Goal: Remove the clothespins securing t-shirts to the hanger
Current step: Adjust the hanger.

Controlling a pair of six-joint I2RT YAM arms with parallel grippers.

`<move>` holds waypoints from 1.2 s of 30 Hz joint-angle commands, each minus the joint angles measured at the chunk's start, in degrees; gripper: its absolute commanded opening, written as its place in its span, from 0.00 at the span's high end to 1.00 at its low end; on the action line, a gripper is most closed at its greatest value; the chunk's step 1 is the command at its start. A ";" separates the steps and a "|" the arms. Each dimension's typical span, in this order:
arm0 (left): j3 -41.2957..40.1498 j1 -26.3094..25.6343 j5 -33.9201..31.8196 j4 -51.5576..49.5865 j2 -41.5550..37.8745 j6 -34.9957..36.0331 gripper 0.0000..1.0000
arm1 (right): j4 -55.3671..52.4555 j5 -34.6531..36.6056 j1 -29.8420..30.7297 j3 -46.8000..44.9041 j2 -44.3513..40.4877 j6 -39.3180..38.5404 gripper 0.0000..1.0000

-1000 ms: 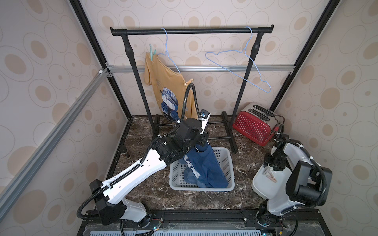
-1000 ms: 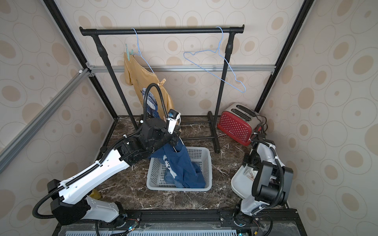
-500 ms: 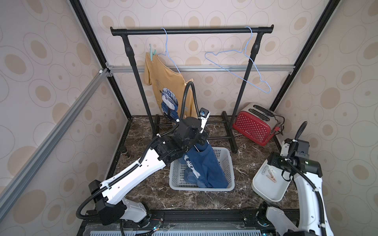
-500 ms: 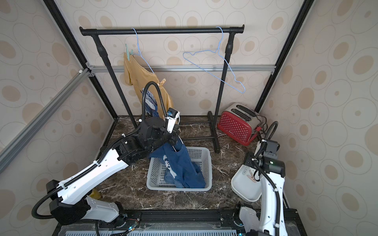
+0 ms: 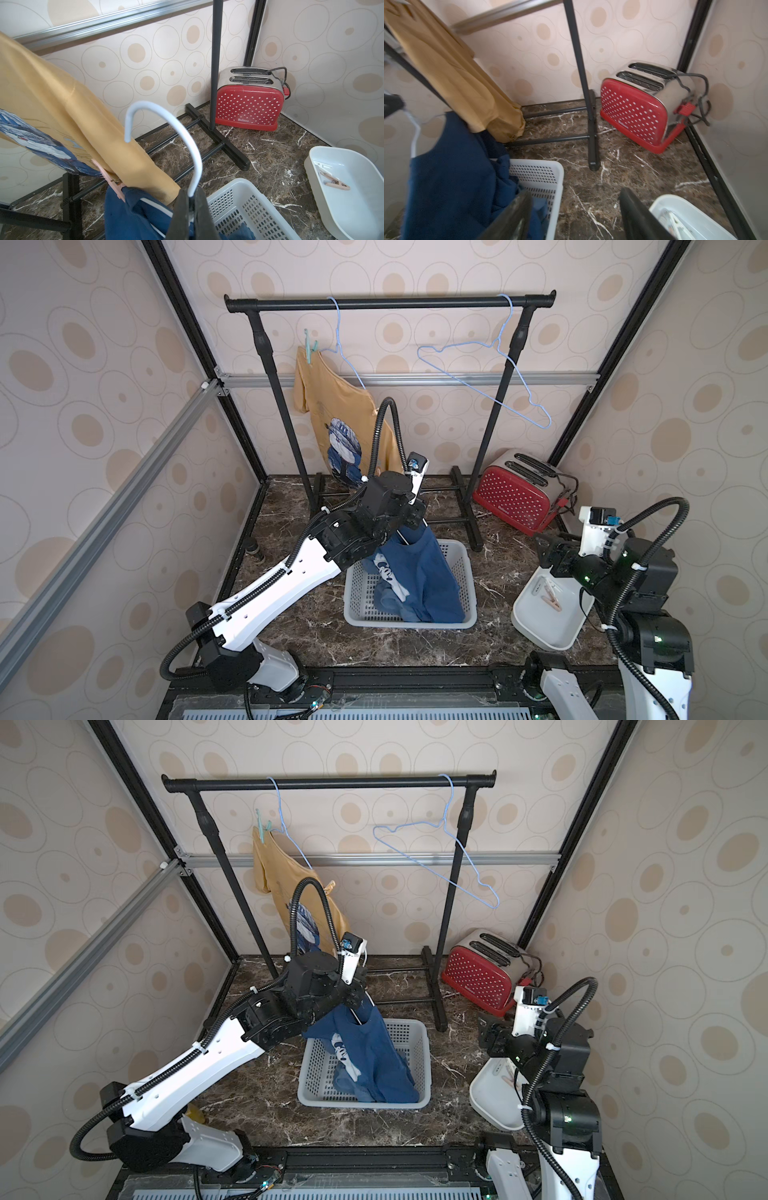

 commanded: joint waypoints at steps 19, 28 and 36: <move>6.19 -0.42 -2.85 -0.86 0.69 -2.29 1.00 | 17.48 13.86 46.01 13.84 30.75 -2.25 0.35; 7.08 -0.42 -2.41 -1.48 1.02 -2.02 1.00 | 25.69 11.69 47.98 12.74 35.34 1.54 0.41; 6.90 -0.41 -2.27 -1.56 0.67 -2.36 1.00 | 31.65 11.77 47.98 13.07 38.65 1.37 0.58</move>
